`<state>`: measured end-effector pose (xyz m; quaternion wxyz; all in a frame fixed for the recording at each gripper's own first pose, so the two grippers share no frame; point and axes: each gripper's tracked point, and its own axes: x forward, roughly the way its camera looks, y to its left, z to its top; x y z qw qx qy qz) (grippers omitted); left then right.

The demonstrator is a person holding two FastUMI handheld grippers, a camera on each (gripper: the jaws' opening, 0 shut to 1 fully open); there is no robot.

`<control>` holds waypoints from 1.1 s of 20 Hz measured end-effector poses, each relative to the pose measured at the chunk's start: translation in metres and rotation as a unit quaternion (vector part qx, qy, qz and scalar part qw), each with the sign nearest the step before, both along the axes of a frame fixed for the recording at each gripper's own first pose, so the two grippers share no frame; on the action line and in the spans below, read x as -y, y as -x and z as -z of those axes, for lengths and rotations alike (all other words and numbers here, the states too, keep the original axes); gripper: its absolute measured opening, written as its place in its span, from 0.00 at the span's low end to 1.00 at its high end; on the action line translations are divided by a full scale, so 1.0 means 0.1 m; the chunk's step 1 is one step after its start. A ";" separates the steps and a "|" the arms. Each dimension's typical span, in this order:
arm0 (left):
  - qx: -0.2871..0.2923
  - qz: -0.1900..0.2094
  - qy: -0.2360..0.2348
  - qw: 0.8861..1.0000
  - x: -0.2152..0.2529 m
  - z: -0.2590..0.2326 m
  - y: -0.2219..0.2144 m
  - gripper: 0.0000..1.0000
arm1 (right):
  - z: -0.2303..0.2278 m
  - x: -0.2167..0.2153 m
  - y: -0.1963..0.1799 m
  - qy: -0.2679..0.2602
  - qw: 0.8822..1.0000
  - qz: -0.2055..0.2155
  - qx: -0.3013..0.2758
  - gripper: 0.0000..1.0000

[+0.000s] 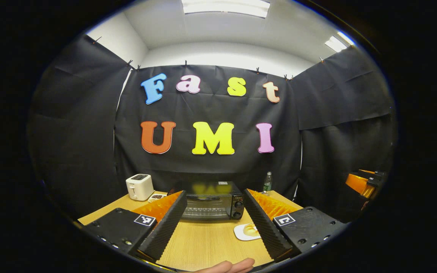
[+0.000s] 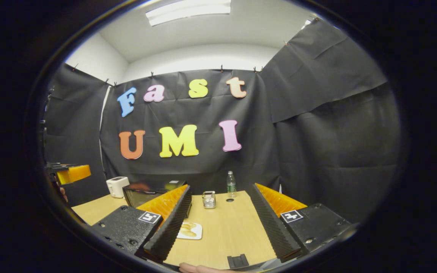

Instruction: Open the electric oven with the left hand, put the food in, and close the electric oven.

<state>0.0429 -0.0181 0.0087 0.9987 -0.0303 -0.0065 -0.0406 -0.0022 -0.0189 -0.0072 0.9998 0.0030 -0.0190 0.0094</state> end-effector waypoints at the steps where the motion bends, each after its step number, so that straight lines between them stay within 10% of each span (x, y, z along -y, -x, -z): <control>1: 0.000 -0.001 -0.001 1.000 -0.01 -0.02 -0.12 0.97 | 0.01 0.01 -0.01 0.000 1.000 -0.001 0.000 0.96; 22: -0.163 -0.016 -0.073 0.984 -0.14 1.34 -2.59 0.98 | 0.27 -0.01 -0.08 0.000 0.999 -0.049 0.001 0.95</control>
